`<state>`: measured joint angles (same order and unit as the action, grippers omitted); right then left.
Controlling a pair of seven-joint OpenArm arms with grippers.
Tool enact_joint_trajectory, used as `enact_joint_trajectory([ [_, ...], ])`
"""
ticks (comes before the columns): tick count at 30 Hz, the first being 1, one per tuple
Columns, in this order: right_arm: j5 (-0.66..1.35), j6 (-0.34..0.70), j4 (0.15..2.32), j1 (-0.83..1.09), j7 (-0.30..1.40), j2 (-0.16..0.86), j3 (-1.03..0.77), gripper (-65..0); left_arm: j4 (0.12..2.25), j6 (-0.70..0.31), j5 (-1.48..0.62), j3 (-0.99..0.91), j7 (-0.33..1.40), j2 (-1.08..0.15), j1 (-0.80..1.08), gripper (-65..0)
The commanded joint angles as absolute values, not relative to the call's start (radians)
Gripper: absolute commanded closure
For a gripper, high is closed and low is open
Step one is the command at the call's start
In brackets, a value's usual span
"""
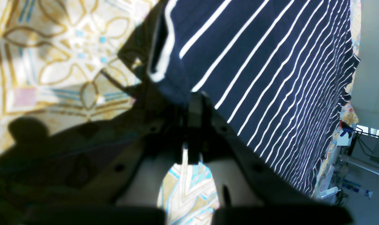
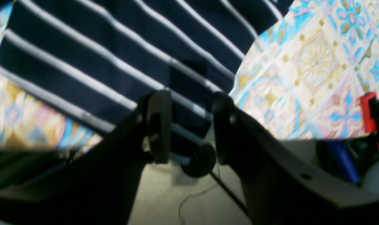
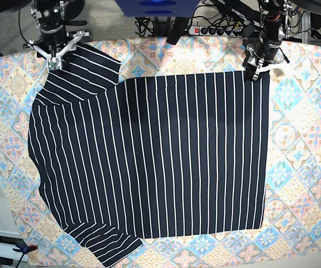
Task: Fold the T-shirt properly
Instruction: 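Lower the right gripper to the shoulder edge and pinch it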
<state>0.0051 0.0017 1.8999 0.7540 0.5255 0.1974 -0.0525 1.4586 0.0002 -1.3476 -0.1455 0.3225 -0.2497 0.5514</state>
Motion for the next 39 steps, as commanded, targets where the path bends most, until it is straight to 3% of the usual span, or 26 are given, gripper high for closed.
enact_joint_trajectory([
  [1, 0.004, -0.001, 1.916, 0.759, 0.518, 0.200, -0.051, -22.8, 1.469, 0.001, -1.346, -0.147, 0.328, -0.260, 0.559, 0.0],
  [6, 0.004, -0.001, 1.891, 0.743, 0.533, 0.199, -0.059, -27.2, 1.469, 0.001, -1.346, -0.147, 0.328, -0.260, 0.559, 0.0],
  [16, 0.016, -0.001, 1.799, 0.714, 0.530, 0.199, -0.059, -27.2, 1.469, 0.001, -1.346, -0.147, 0.328, -0.260, 0.558, 0.0],
  [25, 0.248, -0.001, 1.698, 0.687, 0.530, 0.234, -0.059, -27.1, 1.469, 0.001, -1.346, -0.148, 0.328, -0.262, 0.558, 0.0],
  [39, 0.257, 0.002, 1.704, 0.714, 0.501, 0.239, -0.156, -27.1, 1.468, 0.001, -1.346, -0.148, 0.328, -0.262, 0.558, 0.0],
])
